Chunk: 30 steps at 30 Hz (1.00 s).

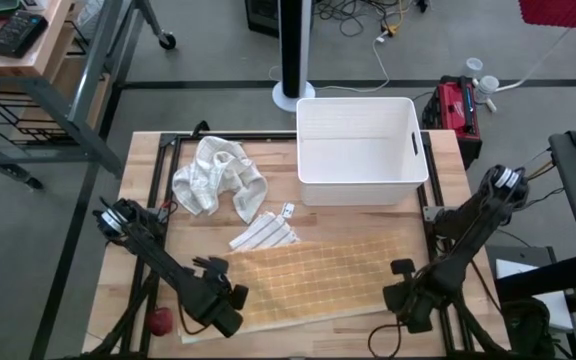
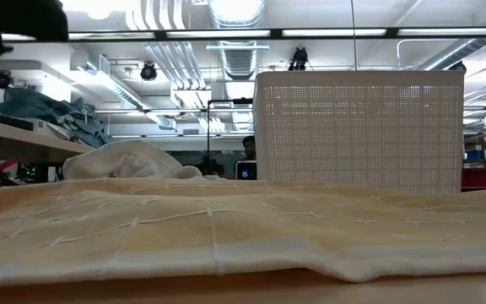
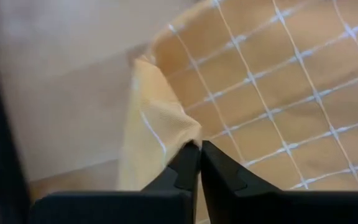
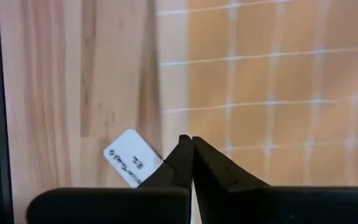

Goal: Fold towel
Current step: Fold the yellow squared towel

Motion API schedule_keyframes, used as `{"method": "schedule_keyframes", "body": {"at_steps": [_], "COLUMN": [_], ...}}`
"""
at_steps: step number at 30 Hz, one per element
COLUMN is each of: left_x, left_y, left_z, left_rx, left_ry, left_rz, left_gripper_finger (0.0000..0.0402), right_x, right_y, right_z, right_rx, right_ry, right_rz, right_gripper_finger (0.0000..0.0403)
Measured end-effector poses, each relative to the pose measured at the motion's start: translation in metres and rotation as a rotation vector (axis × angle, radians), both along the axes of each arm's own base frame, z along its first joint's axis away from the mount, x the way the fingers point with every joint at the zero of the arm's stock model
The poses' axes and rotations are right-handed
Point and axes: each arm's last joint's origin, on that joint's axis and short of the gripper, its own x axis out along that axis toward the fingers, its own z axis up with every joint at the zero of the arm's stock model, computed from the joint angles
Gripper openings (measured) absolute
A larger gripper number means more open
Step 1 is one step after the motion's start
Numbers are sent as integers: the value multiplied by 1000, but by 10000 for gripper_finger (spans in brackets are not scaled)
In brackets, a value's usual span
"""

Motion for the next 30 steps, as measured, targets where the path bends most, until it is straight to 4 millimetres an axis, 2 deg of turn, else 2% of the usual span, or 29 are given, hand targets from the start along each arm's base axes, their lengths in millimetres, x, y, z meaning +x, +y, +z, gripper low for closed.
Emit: {"method": "schedule_keyframes", "body": {"at_steps": [6,13,22,30], "left_x": [-1,-3,-6,-8], "left_y": [1,1,1,2], "left_z": [24,31,32,37], "left_rx": [49,32,-26,-44], "left_ry": [41,107,193,181], "left_rz": [5,-56,-44,-34], "left_gripper_finger": [3,2,23,93], "right_x": [-11,-26,-35,-38], "right_y": [-23,-48,-63,-67], "right_z": [23,43,40,25], "right_rx": [-6,-16,-30,-61], "right_ry": [8,-81,-160,-122], "right_rz": [-97,-192,-275,-371], "right_gripper_finger": [0,0,2,52]}}
